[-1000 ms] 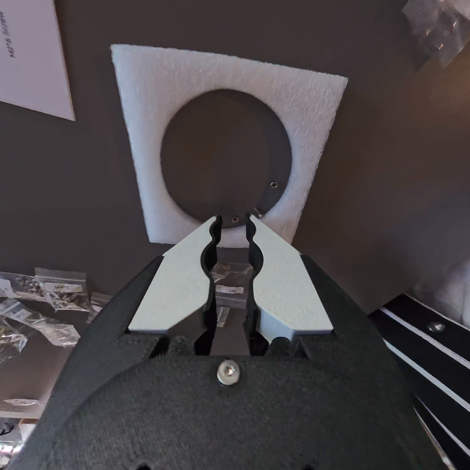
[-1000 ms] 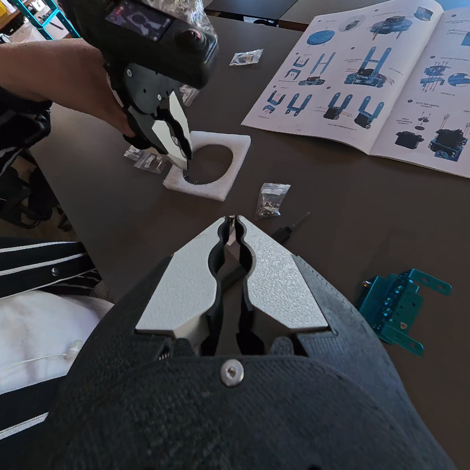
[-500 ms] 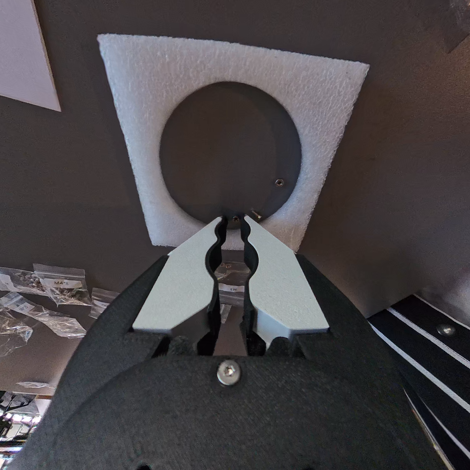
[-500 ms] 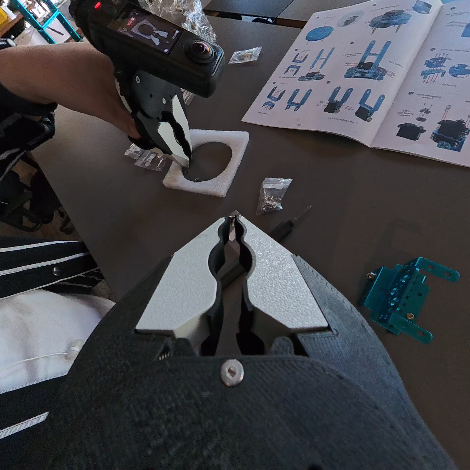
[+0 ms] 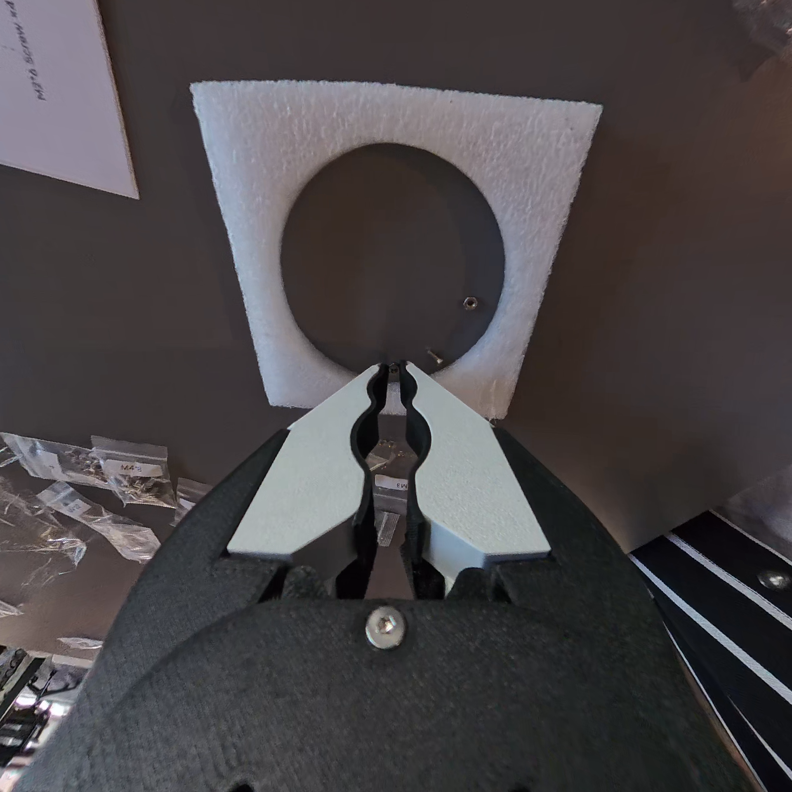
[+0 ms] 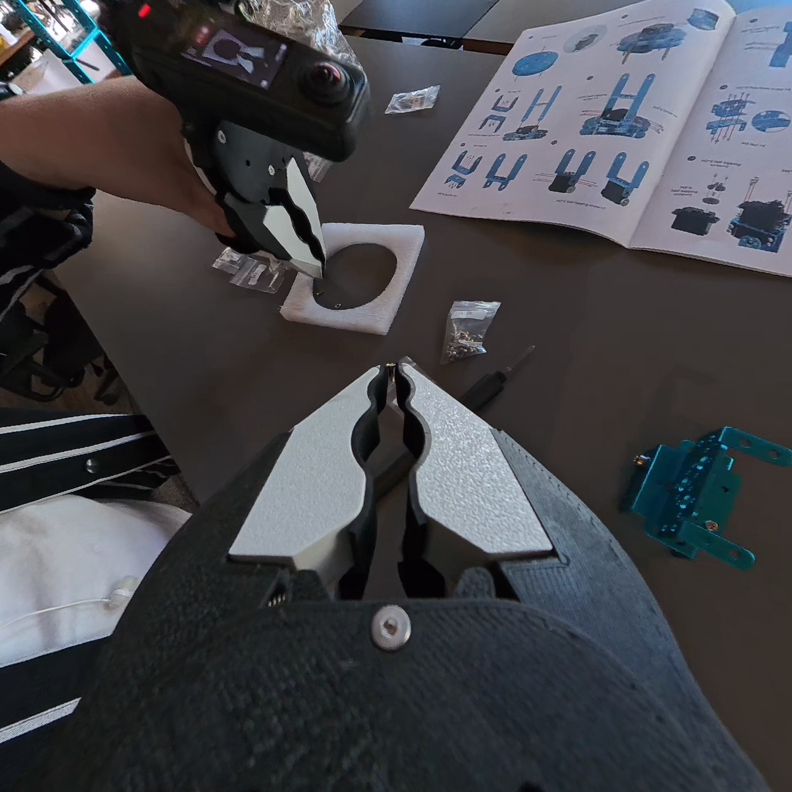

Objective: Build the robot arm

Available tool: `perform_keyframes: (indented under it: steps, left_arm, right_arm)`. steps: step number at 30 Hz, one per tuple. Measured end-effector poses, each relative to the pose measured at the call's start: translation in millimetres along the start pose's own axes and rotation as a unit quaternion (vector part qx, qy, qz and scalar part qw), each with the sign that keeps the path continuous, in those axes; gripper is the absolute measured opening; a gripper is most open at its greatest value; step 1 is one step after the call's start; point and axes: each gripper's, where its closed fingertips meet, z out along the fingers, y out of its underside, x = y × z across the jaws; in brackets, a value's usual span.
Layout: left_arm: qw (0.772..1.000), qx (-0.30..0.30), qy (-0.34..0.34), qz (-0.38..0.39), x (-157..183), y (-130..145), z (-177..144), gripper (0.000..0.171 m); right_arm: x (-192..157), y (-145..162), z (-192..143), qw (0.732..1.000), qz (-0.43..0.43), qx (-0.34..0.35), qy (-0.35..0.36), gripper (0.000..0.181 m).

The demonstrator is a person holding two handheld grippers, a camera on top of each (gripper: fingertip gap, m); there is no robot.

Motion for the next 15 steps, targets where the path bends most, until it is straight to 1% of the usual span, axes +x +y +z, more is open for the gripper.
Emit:
perform_keyframes:
  steps: [4,7,10,13,15]
  left_arm:
    - [0.999,0.036,-0.01,0.012,-0.3,-8.8,-19.0,0.004]
    - [0.997,0.082,0.0,0.008,12.1,-26.5,-42.7,0.004]
    - [0.991,0.128,0.038,0.005,48.3,-57.9,-66.3,0.004]
    - [0.988,0.147,0.039,0.021,85.9,-95.8,-81.5,0.004]
    - [0.986,0.158,0.044,0.019,112.2,-124.8,-85.7,0.004]
  right_arm:
    - [3.4,2.4,-3.9,1.0,-0.003,-0.001,0.015,0.002]
    - [11.8,1.6,-14.8,1.0,-0.006,0.009,0.017,0.002]
    - [22.3,5.5,-31.7,1.0,-0.004,0.004,-0.013,0.002]
    - [43.7,8.1,-54.5,0.999,-0.021,0.008,-0.04,0.002]
    - [58.8,11.8,-68.9,0.997,-0.035,0.001,-0.074,0.002]
